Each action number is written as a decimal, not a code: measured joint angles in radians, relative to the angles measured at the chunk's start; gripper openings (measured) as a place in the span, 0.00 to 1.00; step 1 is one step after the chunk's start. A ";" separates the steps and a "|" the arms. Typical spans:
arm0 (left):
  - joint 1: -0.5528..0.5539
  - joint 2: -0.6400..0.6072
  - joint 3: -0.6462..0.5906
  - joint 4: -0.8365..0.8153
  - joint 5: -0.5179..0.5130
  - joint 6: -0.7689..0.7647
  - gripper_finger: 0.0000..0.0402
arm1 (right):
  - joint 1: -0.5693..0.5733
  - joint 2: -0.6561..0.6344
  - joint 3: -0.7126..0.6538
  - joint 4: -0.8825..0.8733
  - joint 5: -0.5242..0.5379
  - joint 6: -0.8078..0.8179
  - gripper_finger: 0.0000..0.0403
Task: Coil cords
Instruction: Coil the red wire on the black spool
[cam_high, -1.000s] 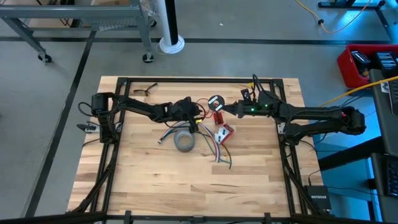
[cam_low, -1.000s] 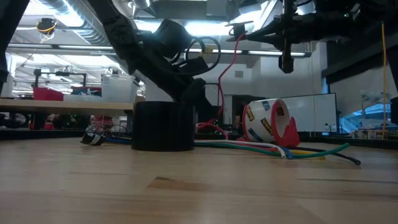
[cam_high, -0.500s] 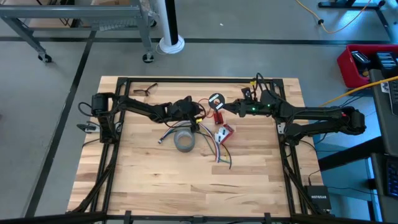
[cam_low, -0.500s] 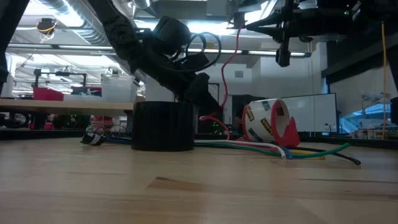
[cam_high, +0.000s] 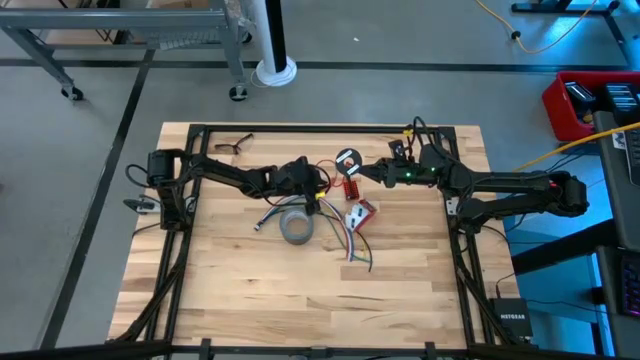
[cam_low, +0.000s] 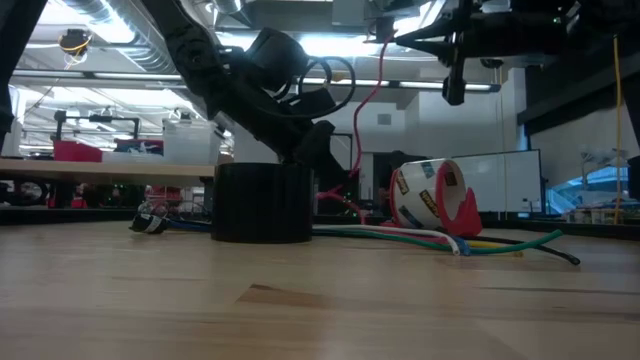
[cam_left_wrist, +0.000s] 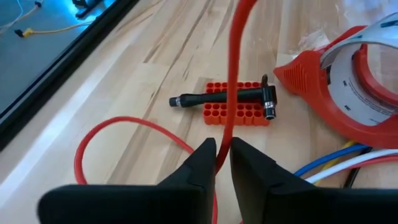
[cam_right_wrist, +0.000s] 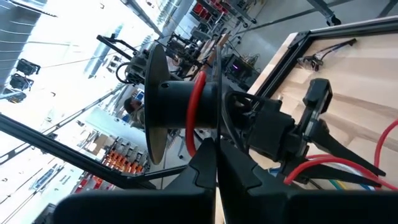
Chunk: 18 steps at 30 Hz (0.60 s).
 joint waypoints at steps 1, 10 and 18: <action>0.000 0.000 0.000 0.000 0.000 0.000 0.09 | 0.000 0.000 0.000 0.003 0.000 0.000 0.01; 0.000 0.000 0.000 0.000 0.000 -0.006 0.01 | 0.000 0.000 0.000 0.002 0.000 0.000 0.01; 0.037 0.000 0.000 -0.063 -0.008 -0.159 0.01 | 0.000 0.000 0.000 -0.021 -0.030 0.001 0.01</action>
